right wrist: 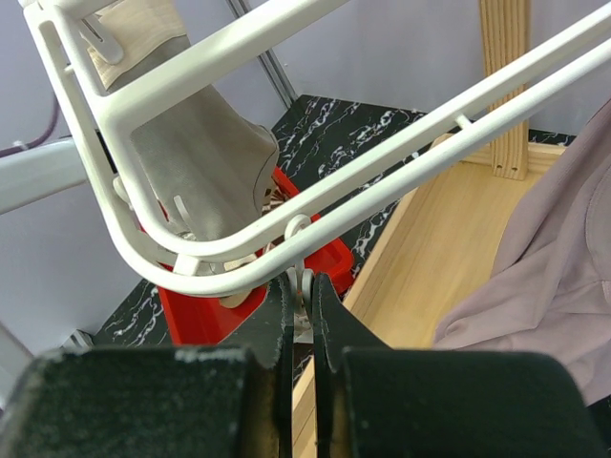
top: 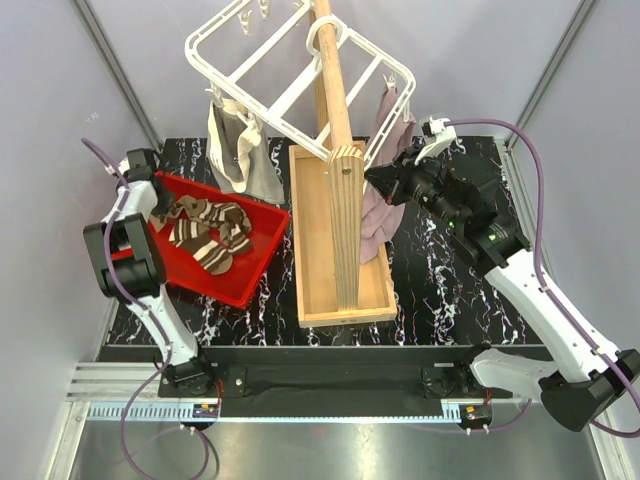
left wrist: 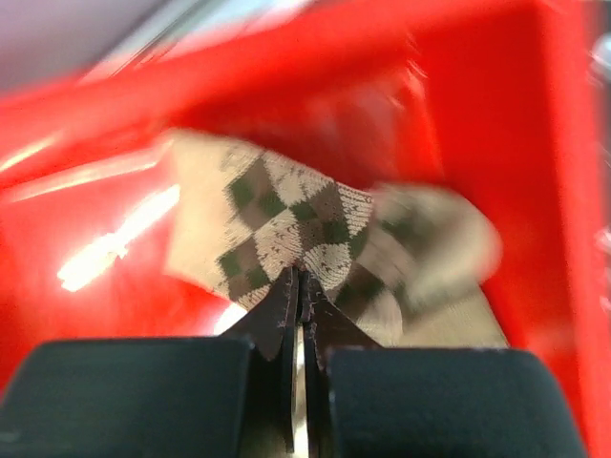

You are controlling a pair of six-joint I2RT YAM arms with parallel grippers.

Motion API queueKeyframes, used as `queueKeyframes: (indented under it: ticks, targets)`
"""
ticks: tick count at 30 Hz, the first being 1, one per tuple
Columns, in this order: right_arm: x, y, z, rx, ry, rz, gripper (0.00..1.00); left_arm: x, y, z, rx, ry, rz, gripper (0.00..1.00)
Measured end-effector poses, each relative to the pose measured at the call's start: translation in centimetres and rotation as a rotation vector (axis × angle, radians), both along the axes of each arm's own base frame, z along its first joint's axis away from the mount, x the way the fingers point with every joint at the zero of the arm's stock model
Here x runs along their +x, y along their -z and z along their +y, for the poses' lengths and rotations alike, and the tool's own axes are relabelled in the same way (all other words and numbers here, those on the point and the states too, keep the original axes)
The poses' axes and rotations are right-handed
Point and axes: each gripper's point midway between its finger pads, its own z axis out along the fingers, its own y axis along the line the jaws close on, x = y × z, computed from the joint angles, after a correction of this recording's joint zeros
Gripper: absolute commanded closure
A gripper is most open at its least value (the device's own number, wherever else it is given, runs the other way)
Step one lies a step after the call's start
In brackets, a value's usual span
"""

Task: Clip the socks to the hanger
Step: Pick up the sock from the bin, then clamp the sock onto the hanger.

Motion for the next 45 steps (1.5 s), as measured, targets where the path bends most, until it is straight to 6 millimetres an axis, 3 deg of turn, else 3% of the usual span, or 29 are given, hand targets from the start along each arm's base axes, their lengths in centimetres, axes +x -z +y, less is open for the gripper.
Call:
queueKeyframes:
  ticks: [5,8,11,14,18,21,25,30,33,36,38,41,45]
  targets:
    - [-0.2,-0.2,0.0,0.009,-0.004,-0.003,1.00,-2.0,-6.6,-4.3,0.048,0.075,-0.129,1.00]
    - [-0.2,-0.2,0.0,0.010,-0.006,-0.002,1.00,-3.2,-9.9,-5.5,0.062,0.086,-0.218,1.00]
    - [-0.2,-0.2,0.0,0.010,-0.006,-0.002,1.00,-4.5,-10.8,-6.0,0.055,0.081,-0.267,1.00]
    - [-0.2,-0.1,0.0,0.010,-0.007,-0.001,1.00,-5.6,-10.1,-7.4,0.024,0.120,-0.268,1.00]
    - [-0.2,-0.1,0.0,0.010,-0.007,0.000,1.00,-5.4,-10.4,-11.5,0.058,0.281,-0.231,1.00]
    - [-0.2,0.0,0.1,0.010,-0.008,0.003,1.00,-5.6,-12.8,-14.0,0.112,0.378,-0.269,1.00]
    - [0.0,0.3,0.4,0.009,-0.017,0.013,1.00,-7.4,-19.9,-13.1,0.221,0.370,-0.412,1.00]
    - [0.0,0.6,0.8,0.009,-0.031,0.025,1.00,-9.8,-32.4,-11.8,0.356,0.314,-0.679,1.00]
    - [0.0,0.6,0.8,0.012,-0.034,0.026,1.00,-11.8,-35.7,-11.9,0.382,0.314,-0.767,1.00]
    - [0.0,0.7,1.0,0.011,-0.041,0.028,1.00,-12.8,-36.0,-12.5,0.368,0.341,-0.781,1.00]
    - [0.2,0.9,1.1,0.008,-0.042,0.033,1.00,-12.5,-34.5,-13.1,0.343,0.369,-0.751,1.00]
    - [0.3,1.1,1.2,0.006,-0.043,0.037,1.00,-11.5,-28.9,-14.6,0.277,0.437,-0.617,1.00]
    - [0.2,1.0,1.2,0.009,-0.047,0.033,1.00,-10.6,-18.9,-19.1,0.171,0.600,-0.342,1.00]
